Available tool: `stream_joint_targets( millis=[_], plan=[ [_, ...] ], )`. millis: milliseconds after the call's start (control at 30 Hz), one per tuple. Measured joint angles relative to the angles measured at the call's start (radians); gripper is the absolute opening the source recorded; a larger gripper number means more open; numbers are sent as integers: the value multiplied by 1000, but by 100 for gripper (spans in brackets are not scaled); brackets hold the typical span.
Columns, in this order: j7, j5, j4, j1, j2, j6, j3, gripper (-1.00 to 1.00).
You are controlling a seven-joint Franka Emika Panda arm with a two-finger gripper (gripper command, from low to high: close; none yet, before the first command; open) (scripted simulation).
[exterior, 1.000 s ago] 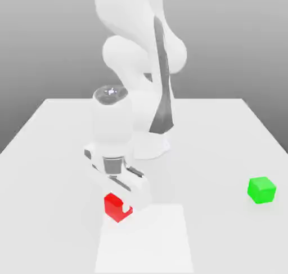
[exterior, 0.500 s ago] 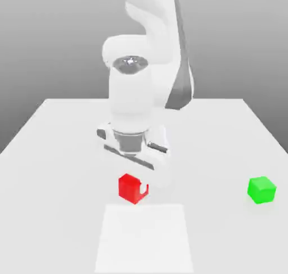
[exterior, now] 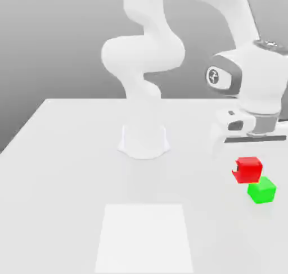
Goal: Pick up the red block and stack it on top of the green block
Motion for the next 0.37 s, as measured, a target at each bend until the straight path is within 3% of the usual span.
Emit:
stream_joint_targets(
  millis=[100,233,267,367],
  plan=[
    [34,-46,21,53,49,24,16,-100],
    [158,-217,33,83,195,143,-54,-100],
    [182,-250,35,97,221,165,-74,100],
    [182,-250,35,97,221,165,-74,100]
  ],
)
